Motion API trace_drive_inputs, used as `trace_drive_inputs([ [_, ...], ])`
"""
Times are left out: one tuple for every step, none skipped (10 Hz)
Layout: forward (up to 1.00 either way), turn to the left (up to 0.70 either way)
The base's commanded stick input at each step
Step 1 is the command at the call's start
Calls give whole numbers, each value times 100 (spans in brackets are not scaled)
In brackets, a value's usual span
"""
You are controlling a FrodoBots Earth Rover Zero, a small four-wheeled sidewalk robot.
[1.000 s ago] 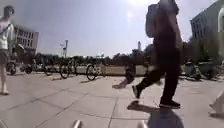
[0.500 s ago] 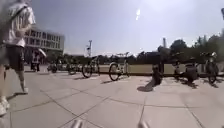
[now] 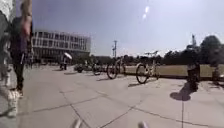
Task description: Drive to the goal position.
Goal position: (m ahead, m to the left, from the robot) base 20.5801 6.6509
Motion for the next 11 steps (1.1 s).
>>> trace_drive_inputs([
  [70,0],
  [70,0],
  [70,0],
  [70,0],
  [70,0],
  [70,0],
  [70,2],
  [70,6],
  [70,18],
  [70,35],
  [70,35],
])
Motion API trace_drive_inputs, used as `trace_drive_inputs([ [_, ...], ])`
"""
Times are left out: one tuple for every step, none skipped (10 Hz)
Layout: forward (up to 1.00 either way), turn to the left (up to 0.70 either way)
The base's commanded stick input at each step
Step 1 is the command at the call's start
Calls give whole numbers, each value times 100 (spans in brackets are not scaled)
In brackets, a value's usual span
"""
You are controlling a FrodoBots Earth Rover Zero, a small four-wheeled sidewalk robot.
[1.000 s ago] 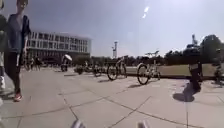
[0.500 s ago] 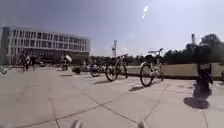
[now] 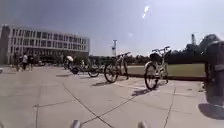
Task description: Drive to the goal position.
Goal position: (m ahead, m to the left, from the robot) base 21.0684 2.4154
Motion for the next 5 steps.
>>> trace_drive_inputs([
  [70,35],
  [70,35],
  [70,35],
  [70,35],
  [70,35],
])
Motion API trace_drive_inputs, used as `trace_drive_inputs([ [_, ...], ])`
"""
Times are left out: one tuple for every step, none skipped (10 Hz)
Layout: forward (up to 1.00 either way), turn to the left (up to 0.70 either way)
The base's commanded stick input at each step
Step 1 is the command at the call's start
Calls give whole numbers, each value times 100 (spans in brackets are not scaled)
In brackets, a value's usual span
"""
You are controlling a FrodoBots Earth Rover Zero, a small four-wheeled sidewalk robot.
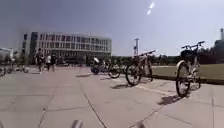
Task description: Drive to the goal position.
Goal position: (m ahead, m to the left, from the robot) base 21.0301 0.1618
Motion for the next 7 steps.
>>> trace_drive_inputs([
  [70,26],
  [70,0],
  [70,0],
  [70,0],
  [70,0],
  [70,0],
  [70,0],
])
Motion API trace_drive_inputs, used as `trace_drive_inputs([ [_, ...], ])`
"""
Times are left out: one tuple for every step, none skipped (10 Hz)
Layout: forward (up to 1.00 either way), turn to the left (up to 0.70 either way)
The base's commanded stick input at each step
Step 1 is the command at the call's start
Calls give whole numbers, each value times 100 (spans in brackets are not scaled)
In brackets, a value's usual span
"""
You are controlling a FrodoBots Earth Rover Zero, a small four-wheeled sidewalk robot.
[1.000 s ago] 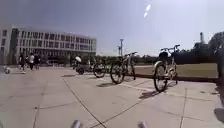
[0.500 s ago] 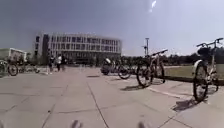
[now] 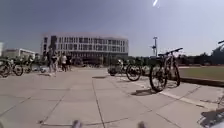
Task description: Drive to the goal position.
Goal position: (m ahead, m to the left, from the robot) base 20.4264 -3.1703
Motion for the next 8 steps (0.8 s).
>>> trace_drive_inputs([
  [70,0],
  [70,0],
  [70,0],
  [70,0],
  [70,0],
  [70,0],
  [70,0],
  [70,0],
])
